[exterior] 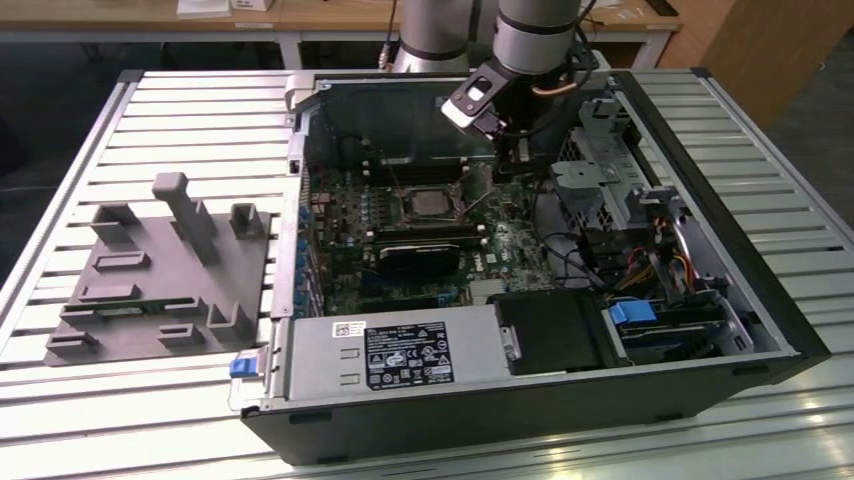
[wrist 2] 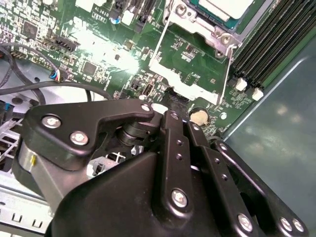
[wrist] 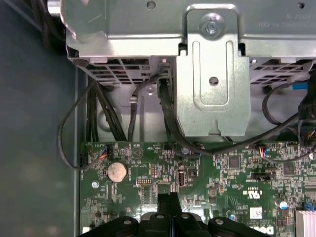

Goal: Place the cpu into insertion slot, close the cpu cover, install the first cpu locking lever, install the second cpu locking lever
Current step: 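Close the cpu cover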

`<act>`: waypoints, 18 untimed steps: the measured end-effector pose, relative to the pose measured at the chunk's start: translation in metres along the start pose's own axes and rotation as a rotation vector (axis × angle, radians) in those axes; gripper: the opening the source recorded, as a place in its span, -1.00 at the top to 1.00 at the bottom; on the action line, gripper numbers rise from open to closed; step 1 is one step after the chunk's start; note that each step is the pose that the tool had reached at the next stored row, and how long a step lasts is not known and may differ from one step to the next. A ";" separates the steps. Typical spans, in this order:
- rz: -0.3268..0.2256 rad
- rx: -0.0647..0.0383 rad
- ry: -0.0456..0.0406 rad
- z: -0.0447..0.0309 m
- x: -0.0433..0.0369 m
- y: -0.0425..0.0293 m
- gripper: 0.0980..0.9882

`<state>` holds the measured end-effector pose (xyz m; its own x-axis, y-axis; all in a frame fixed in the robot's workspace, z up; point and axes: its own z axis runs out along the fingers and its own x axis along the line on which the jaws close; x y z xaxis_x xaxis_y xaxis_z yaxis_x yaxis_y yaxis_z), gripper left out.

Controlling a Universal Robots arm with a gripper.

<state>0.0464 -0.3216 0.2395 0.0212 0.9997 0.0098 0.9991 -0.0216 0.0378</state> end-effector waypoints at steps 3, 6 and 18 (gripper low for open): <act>0.001 -0.002 0.0000 -0.0004 -0.0003 -0.0093 0.98; 0.002 -0.005 -0.0001 -0.0008 -0.0005 -0.0184 0.98; 0.007 -0.012 -0.0001 -0.0018 -0.0011 -0.0465 0.98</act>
<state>-0.0002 -0.3217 0.2396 0.0277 0.9996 0.0099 0.9983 -0.0282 0.0501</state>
